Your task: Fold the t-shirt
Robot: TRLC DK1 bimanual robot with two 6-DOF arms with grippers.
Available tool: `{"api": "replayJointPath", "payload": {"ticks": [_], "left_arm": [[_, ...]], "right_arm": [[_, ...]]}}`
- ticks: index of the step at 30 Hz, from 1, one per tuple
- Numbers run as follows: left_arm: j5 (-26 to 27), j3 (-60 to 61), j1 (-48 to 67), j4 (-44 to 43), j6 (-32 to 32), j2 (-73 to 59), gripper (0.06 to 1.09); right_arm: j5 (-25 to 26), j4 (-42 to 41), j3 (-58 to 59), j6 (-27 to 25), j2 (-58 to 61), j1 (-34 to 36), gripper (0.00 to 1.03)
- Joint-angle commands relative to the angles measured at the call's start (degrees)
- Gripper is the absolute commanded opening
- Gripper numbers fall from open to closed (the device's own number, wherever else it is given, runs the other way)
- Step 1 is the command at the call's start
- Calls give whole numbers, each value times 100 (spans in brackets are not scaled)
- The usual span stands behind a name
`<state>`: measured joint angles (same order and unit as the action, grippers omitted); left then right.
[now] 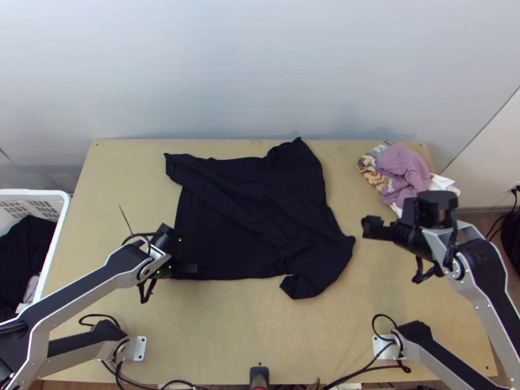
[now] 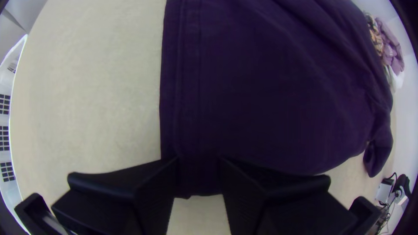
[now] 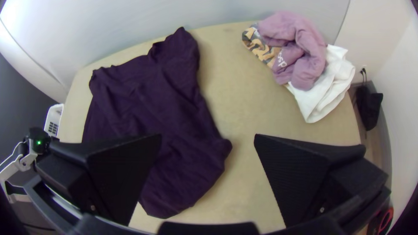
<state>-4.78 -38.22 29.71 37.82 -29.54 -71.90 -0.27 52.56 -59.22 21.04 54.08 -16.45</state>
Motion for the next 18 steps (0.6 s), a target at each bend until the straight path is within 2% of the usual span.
{"api": "replayJointPath", "payload": {"ticks": [1, 4, 15, 18], "left_arm": [[-59, 174, 78, -240, -113, 194, 27], [-129, 174, 52, -240, -87, 273, 10], [-155, -212, -177, 15, -17, 598, 9], [-155, -353, -405, 85, 115, 739, 9]], "right_arm": [[-192, 299, 200, 32, -56, -517, 98], [-324, 299, 306, -3, -74, -728, 98], [-474, 431, 824, -73, 23, -1853, 98], [-1098, 449, 789, 67, 287, -2126, 98]]}}
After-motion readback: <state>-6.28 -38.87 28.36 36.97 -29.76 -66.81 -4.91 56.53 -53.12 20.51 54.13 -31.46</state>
